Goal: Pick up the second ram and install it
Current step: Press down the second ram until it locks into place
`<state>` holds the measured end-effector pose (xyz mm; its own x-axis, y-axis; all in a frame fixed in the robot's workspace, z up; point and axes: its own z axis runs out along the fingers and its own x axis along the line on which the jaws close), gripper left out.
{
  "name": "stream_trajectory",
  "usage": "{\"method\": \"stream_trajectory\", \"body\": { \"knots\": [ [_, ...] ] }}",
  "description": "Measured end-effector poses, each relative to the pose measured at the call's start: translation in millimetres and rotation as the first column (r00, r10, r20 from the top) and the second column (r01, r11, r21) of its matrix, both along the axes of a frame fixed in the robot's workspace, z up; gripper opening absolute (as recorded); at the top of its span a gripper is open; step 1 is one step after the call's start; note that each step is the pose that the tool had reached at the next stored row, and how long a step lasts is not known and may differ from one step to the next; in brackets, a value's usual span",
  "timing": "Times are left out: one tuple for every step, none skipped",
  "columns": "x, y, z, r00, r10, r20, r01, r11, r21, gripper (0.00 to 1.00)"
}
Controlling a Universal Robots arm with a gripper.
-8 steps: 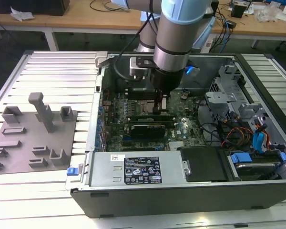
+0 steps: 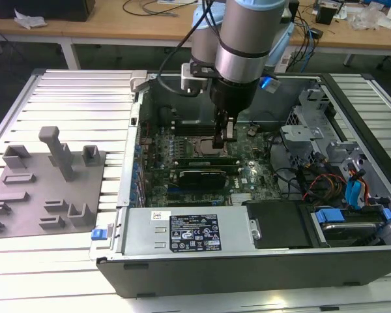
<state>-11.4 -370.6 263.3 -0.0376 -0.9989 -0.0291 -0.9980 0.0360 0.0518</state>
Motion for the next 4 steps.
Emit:
{"method": "stream_trajectory", "body": {
  "knots": [
    [0.0, 0.0, 0.0, 1.0, 0.0, 0.0, 0.0, 1.0, 0.0, 0.11],
    [0.0, 0.0, 0.0, 1.0, 0.0, 0.0, 0.0, 1.0, 0.0, 0.11],
    [0.0, 0.0, 0.1, 1.0, 0.0, -0.0001, 0.0, 1.0, -0.0001, 0.11],
    [0.0, 0.0, 0.1, 1.0, 0.0, 0.0, 0.0, 1.0, -0.0001, 0.11]
  ]
}}
